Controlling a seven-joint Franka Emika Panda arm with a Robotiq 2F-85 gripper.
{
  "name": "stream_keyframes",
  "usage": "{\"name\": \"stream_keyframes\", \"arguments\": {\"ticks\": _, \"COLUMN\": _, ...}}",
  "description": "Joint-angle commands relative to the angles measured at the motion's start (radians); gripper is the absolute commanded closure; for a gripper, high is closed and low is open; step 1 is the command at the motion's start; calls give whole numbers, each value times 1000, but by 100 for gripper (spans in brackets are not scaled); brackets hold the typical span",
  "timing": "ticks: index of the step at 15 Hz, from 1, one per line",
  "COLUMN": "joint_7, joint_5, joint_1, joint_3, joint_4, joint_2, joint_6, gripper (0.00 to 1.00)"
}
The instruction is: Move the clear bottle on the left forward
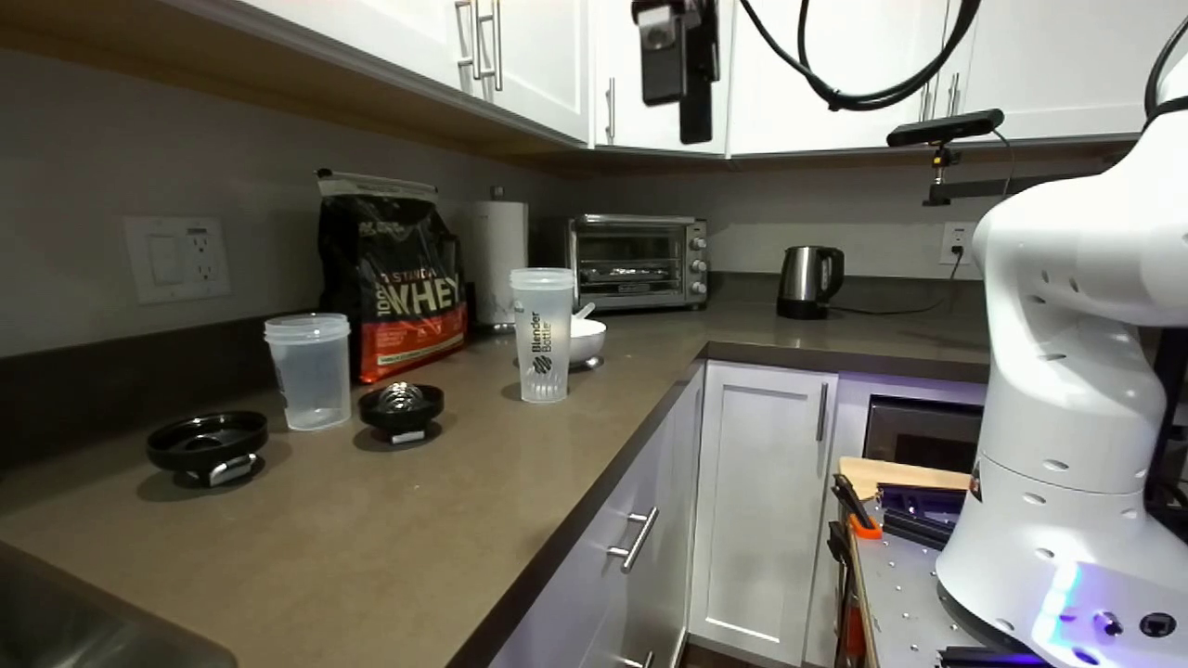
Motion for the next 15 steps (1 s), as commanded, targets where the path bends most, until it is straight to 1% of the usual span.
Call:
{"name": "stream_keyframes", "arguments": {"ticks": 1, "joint_7": -7, "joint_5": -88, "joint_1": -15, "joint_3": 35, "joint_4": 28, "joint_2": 99, "joint_6": 106, "gripper": 0}}
{"name": "stream_keyframes", "arguments": {"ticks": 6, "joint_7": 4, "joint_5": -240, "joint_1": -17, "joint_3": 34, "joint_4": 48, "joint_2": 199, "joint_6": 219, "gripper": 0}}
{"name": "stream_keyframes", "arguments": {"ticks": 9, "joint_7": 14, "joint_5": -314, "joint_1": -23, "joint_3": 21, "joint_4": 59, "joint_2": 228, "joint_6": 266, "gripper": 0}}
{"name": "stream_keyframes", "arguments": {"ticks": 10, "joint_7": 19, "joint_5": -327, "joint_1": -25, "joint_3": 17, "joint_4": 61, "joint_2": 233, "joint_6": 273, "gripper": 0}}
{"name": "stream_keyframes", "arguments": {"ticks": 11, "joint_7": 5, "joint_5": -295, "joint_1": -4, "joint_3": 8, "joint_4": 37, "joint_2": 211, "joint_6": 257, "gripper": 0}}
{"name": "stream_keyframes", "arguments": {"ticks": 15, "joint_7": 5, "joint_5": -297, "joint_1": 0, "joint_3": 3, "joint_4": 38, "joint_2": 216, "joint_6": 258, "gripper": 0}}
